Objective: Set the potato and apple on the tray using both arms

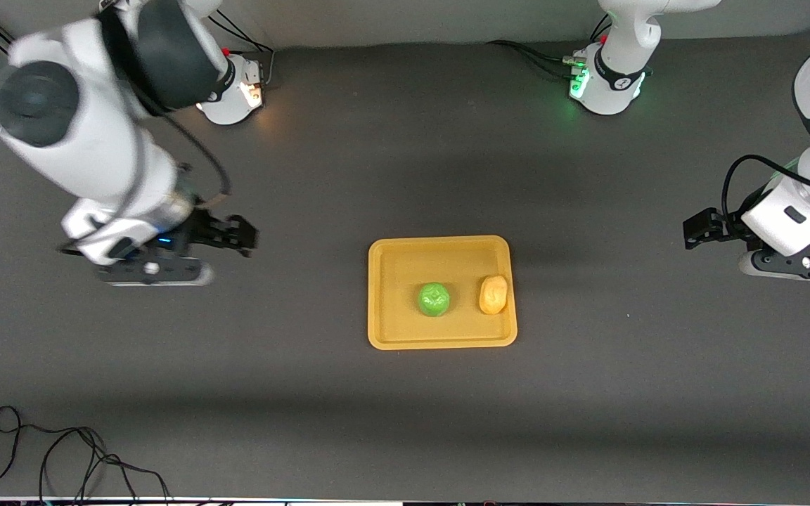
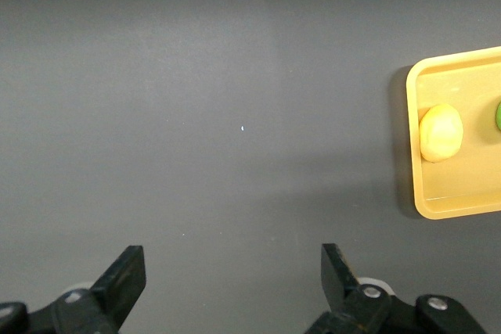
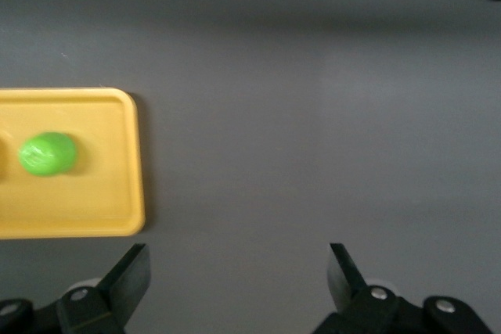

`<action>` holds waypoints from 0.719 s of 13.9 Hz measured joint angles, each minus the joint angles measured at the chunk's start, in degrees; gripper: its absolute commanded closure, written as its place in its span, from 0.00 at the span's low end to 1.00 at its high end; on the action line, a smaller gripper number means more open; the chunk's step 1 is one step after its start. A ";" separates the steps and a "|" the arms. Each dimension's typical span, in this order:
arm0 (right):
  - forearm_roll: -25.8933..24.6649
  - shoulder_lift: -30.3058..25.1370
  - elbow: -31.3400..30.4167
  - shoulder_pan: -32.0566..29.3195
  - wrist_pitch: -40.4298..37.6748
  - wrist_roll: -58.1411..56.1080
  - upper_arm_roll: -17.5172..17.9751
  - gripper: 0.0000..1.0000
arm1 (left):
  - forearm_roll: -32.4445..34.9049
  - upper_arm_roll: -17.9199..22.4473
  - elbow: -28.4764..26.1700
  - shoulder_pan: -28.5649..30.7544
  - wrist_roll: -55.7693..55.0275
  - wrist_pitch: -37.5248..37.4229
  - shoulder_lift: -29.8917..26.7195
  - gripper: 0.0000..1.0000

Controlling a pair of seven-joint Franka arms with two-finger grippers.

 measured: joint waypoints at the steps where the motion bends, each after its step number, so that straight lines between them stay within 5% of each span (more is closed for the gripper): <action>1: 0.00 -2.70 -2.81 -2.42 0.31 -2.83 -0.09 0.00 | 0.00 0.01 -0.02 0.02 0.09 -0.03 0.06 0.00; 5: 0.04 -10.26 -11.39 -11.77 1.31 -9.95 -0.01 0.00 | 0.00 -0.03 -0.12 0.00 0.21 -0.73 0.27 0.00; 10: 0.02 -11.59 -13.17 -17.85 2.04 -16.77 0.15 0.00 | 0.00 -0.01 -0.26 0.02 0.85 -1.15 0.18 0.00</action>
